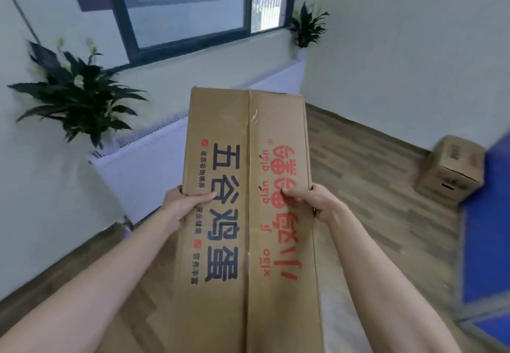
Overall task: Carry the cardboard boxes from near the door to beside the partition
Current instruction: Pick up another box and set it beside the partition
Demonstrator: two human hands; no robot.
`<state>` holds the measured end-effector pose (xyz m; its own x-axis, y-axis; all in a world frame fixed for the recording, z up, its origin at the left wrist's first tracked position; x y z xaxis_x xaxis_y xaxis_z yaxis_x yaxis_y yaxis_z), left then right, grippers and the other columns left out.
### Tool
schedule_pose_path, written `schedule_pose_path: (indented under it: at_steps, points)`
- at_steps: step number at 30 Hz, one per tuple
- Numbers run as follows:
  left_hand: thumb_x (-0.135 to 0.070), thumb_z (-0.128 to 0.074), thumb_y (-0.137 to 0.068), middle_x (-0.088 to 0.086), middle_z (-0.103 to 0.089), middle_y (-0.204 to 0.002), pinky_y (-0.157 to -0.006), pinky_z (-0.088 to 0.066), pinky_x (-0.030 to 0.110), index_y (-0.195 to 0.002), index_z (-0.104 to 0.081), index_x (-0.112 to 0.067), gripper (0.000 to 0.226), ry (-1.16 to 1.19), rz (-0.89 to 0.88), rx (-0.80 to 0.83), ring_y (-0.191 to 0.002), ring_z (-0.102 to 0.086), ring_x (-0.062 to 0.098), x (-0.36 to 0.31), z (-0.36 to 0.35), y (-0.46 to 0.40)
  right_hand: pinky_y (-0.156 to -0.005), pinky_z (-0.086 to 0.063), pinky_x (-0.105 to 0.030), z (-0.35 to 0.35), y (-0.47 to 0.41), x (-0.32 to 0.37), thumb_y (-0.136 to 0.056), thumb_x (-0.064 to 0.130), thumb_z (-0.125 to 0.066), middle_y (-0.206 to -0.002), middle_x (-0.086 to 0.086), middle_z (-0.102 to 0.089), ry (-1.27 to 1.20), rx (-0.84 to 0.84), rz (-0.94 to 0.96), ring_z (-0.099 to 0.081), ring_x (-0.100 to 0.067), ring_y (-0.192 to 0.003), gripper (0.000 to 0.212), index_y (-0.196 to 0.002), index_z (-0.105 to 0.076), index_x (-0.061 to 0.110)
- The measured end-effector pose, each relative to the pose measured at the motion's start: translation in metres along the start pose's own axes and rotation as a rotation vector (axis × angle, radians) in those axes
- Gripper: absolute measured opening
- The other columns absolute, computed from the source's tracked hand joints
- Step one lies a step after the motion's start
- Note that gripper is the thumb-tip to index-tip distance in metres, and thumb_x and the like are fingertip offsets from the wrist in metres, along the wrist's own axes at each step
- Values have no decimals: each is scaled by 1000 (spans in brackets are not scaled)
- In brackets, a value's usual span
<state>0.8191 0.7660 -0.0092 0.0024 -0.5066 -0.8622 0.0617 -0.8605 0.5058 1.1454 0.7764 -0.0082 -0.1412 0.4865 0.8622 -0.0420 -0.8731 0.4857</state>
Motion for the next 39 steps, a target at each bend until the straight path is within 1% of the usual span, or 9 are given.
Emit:
schedule_pose_path:
  at_steps: [7, 11, 15, 18, 23, 28, 32, 36, 39]
  points:
    - [-20, -92, -59, 9, -73, -105, -68, -57, 39, -120, -56, -16, 70, -89, -48, 162, -91, -71, 26, -43, -212, -40, -97, -57, -45, 209, -3, -23, -62, 33, -98, -105, -2, -81, -99, -200, -29, -73, -25, -105, 61, -115, -74, 14]
    - [-16, -90, -66, 12, -70, -112, -68, -58, 41, -136, -48, -17, 82, -147, -64, 271, -94, -71, 29, -59, -324, -84, -81, -59, -39, 307, -22, -33, -67, 30, -95, -109, -4, -78, -172, -309, -43, -72, -24, -103, 59, -116, -69, 14]
    - [-17, -91, -66, 12, -68, -115, -76, -61, 51, -149, -37, -21, 99, -189, -106, 377, -95, -71, 32, -83, -438, -147, -98, -55, -49, 404, -61, -38, -61, 35, -97, -112, -4, -78, -183, -410, -53, -72, -26, -106, 71, -122, -65, 15]
    - [-18, -92, -65, 11, -67, -114, -82, -60, 56, -149, -36, -22, 101, -208, -99, 460, -97, -71, 33, -106, -519, -199, -93, -55, -44, 473, -97, -27, -65, 38, -95, -116, -4, -76, -168, -467, -67, -70, -24, -107, 70, -124, -63, 15]
    - [-18, -91, -66, 13, -64, -120, -75, -57, 46, -151, -33, -19, 102, -248, -76, 546, -97, -67, 29, -156, -643, -270, -105, -50, -51, 580, -157, 0, -43, 51, -96, -115, -2, -77, -161, -533, -121, -70, -24, -110, 91, -123, -65, 20]
    - [-19, -92, -64, 17, -61, -131, -72, -56, 43, -154, -30, -19, 110, -283, -96, 571, -98, -66, 28, -207, -750, -331, -103, -52, -52, 671, -218, 16, -47, 48, -98, -112, -3, -78, -230, -596, -135, -71, -25, -108, 88, -123, -64, 20]
    - [-15, -90, -68, 13, -64, -118, -61, -53, 36, -155, -29, -20, 105, -314, -91, 583, -89, -68, 26, -239, -834, -380, -94, -57, -45, 740, -276, 20, -62, 37, -96, -114, -6, -77, -312, -613, -115, -72, -25, -106, 77, -127, -61, 16]
    - [-15, -88, -71, 9, -63, -106, -60, -53, 36, -154, -30, -20, 101, -372, -106, 573, -88, -68, 27, -265, -932, -440, -100, -55, -50, 833, -356, 15, -35, 50, -101, -112, -5, -78, -350, -584, -112, -73, -26, -107, 101, -123, -64, 17]
    - [-15, -89, -70, 10, -64, -107, -65, -56, 40, -153, -31, -21, 102, -396, -92, 531, -91, -68, 30, -286, -1014, -484, -95, -57, -47, 914, -416, 22, -42, 43, -101, -112, -6, -78, -392, -550, -102, -73, -26, -106, 95, -125, -64, 15]
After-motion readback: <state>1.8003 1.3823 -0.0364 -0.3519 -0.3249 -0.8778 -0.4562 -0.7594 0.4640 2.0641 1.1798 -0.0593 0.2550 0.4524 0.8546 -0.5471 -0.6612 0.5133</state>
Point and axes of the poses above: each hand's wrist, its own y-axis away from the middle knuckle, its own z-axis out of the back of the hand, x = y × z, the point moved 2 cm from there along -y, towards the middle knuckle
